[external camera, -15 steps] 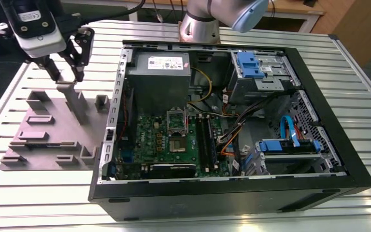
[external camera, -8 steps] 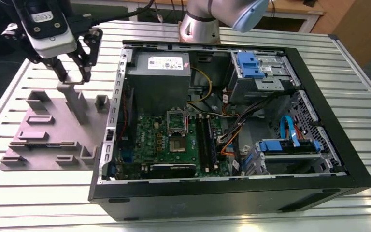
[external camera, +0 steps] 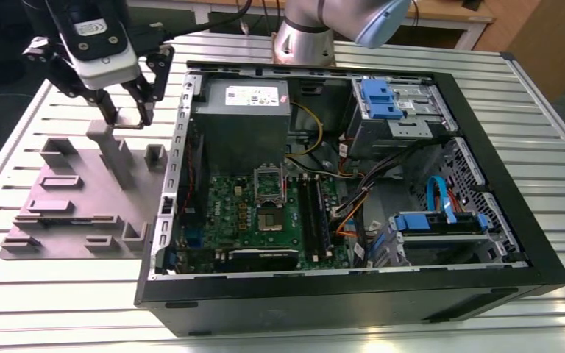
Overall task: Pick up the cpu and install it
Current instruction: 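Pick up the cpu and move it towards the insertion slot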
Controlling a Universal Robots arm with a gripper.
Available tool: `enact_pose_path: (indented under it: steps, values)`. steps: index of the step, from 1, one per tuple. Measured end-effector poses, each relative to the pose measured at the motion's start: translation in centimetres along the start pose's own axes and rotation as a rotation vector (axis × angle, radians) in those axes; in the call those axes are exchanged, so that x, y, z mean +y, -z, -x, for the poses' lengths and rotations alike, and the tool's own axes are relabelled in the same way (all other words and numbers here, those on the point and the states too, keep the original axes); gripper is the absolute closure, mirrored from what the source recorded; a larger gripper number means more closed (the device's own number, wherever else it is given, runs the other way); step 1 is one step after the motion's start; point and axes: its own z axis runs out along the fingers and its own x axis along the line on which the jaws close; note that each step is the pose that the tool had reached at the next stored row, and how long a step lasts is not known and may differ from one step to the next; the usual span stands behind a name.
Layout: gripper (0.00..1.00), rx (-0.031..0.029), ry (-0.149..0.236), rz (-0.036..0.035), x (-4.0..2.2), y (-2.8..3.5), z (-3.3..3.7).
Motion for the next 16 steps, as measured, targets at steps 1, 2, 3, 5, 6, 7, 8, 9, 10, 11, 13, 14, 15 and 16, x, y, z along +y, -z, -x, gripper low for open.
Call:
enact_pose_path:
  steps: [1, 2, 3, 5, 6, 7, 8, 9, 10, 11, 13, 14, 15, 16]
  values:
    - [0.53, -0.0001, 0.000, 0.0001, 0.01, -0.01, 0.18]
    - [0.53, -0.0001, 0.000, 0.0001, 0.01, -0.02, 0.37]
    - [0.53, 0.0000, 0.000, 0.0000, 0.02, -0.02, 0.56]
    - [0.53, -0.0001, 0.000, 0.0001, 0.03, -0.04, 0.99]
    - [0.53, 0.0000, 0.000, 0.0000, 0.03, -0.04, 1.21]
    - [0.53, 0.0001, 0.000, 0.0000, 0.04, -0.05, 1.43]
    - [0.53, 0.0001, 0.000, 0.0000, 0.04, -0.05, 1.63]
    - [0.53, 0.0002, 0.000, -0.0001, 0.05, -0.05, 1.84]
    - [0.53, 0.0002, 0.000, 0.0000, 0.05, -0.06, 2.03]
    - [0.53, 0.0002, 0.000, 0.0000, 0.05, -0.07, 2.23]
    - [0.53, 0.0001, 0.000, 0.0001, 0.07, -0.08, 2.61]
    - [0.53, 0.0002, 0.000, 0.0000, 0.07, -0.09, 2.79]
    - [0.53, 0.0002, 0.000, 0.0000, 0.07, -0.09, 2.97]
    - [0.53, 0.0002, 0.000, -0.0001, 0.08, -0.09, 3.16]
